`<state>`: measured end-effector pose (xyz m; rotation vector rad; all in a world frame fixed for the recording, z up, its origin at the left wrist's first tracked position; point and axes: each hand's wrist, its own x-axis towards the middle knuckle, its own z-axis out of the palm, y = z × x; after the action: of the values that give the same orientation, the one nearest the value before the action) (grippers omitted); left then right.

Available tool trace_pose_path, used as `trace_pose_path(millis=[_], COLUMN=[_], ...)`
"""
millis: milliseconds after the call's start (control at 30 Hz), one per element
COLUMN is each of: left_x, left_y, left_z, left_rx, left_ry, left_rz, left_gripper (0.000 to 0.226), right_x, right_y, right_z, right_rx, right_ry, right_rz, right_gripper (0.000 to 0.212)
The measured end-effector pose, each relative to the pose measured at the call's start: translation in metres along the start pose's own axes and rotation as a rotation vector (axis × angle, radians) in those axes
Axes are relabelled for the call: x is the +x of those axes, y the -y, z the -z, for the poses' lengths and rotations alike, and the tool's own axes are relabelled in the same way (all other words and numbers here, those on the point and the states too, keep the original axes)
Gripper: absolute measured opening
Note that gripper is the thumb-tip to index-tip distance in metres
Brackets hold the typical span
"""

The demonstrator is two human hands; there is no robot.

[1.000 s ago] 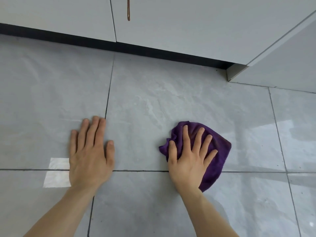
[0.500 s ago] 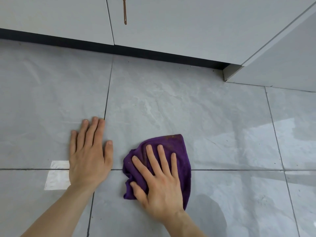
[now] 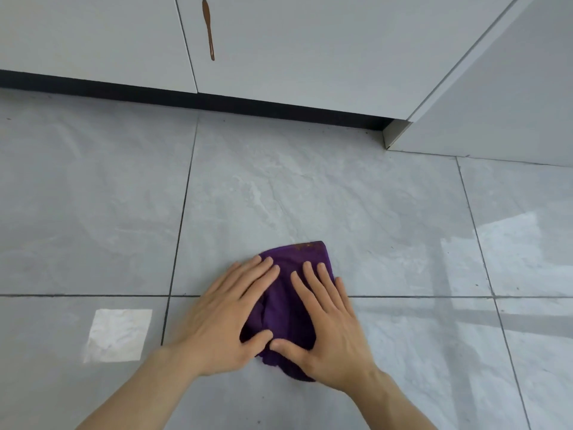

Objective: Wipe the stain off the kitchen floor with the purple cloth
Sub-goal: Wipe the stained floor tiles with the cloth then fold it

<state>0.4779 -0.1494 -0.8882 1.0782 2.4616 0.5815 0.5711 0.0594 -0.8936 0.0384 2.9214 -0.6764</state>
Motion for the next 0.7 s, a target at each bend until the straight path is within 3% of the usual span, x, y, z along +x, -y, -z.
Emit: trace_pose_path(millis=[100,200,467,700], left_x=[-0.004,-0.009,-0.031,-0.062], left_y=[-0.003,-0.006,-0.040,-0.055], left_z=[0.002,0.007,-0.001,-0.014], left_rx=[0.121,0.113,0.218,0.235], left_ry=[0.115,0.111,-0.062,0.077], left_rz=[-0.026,0.018,0.051,0.087], left_gripper=[0.097,0.091,0.056,0.057], right_x=[-0.006,-0.009,-0.034,-0.059], right_y=[-0.010,-0.011,0.015,0.030], right_z=[0.008,0.010,0.002,0.000], right_rx=[-0.044,-0.060,-0.095,-0.160], right_ry=[0.083,0.108,-0.012,-0.003], right_rz=[0.042,0.040,0.092,0.128], right_gripper=[0.105,0.102,0.057,0.035])
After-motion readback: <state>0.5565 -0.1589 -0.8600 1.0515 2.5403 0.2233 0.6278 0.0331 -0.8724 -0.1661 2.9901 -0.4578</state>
